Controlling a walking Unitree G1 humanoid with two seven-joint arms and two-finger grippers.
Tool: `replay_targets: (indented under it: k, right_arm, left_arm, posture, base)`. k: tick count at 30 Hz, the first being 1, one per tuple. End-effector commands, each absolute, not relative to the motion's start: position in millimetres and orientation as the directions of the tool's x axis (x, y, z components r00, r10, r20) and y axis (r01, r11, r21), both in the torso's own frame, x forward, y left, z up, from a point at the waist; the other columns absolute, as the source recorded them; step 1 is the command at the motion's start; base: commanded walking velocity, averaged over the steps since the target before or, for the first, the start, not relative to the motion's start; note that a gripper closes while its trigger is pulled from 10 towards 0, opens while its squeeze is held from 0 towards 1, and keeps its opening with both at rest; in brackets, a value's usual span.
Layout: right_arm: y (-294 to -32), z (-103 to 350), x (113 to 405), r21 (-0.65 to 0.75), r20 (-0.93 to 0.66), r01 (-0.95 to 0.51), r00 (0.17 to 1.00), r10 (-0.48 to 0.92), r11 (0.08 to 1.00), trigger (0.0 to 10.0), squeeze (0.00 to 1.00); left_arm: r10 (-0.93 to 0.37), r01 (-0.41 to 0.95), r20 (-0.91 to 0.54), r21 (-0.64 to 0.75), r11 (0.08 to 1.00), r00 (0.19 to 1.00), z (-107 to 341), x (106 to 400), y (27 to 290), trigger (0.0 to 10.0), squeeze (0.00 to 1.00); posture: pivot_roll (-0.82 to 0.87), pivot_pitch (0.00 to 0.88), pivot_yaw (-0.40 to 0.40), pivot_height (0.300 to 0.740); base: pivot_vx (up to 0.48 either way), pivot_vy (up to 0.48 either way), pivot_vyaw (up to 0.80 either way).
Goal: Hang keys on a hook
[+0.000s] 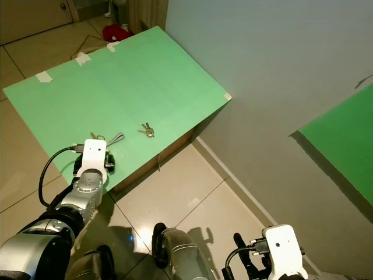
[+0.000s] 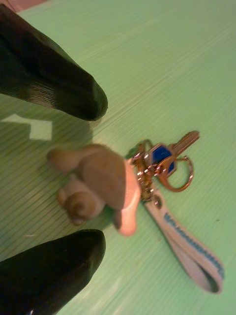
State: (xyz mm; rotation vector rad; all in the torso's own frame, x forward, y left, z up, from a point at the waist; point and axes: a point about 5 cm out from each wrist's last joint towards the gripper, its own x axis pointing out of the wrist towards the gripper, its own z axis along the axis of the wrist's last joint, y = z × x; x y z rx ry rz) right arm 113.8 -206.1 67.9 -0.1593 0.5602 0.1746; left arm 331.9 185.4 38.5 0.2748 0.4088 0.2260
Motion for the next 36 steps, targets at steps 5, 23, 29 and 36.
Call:
replay_targets:
  k: [5,23,29,36]
  right_arm:
    - [-213.5,69.0,111.2,-0.123,-0.558,-0.199,0.824,0.098,0.972,10.0,0.00]
    - [-213.7,68.4,109.9,-0.123,-0.564,-0.203,0.820,0.100,0.971,10.0,0.00]
    - [-214.2,68.0,110.2,-0.124,-0.564,-0.206,0.819,0.101,0.971,10.0,0.00]
    - [-213.9,63.4,117.4,-0.126,-0.556,-0.206,0.825,0.103,0.970,10.0,0.00]
  left_arm:
    - [0.262,-0.152,-0.347,0.312,0.938,0.900,39.2,333.0,179.8,10.0,0.00]
    - [0.274,-0.181,-0.453,0.238,0.954,0.848,26.7,324.5,191.5,0.0,0.00]
    - [0.267,-0.184,-0.427,0.225,0.957,0.864,32.6,329.0,191.5,0.0,0.00]
    - [0.221,-0.129,-0.373,0.255,0.958,0.901,39.1,333.8,184.1,0.0,0.00]
  posture:
    - [-0.42,0.278,-0.211,0.740]
    - [-0.42,0.282,-0.220,0.740]
    - [-0.43,0.275,-0.219,0.740]
    - [-0.41,0.248,-0.199,0.740]
  base:
    - [0.000,0.000,0.00]
    - [0.000,0.000,0.00]
    - [0.000,0.000,0.00]
    - [0.000,0.000,0.00]
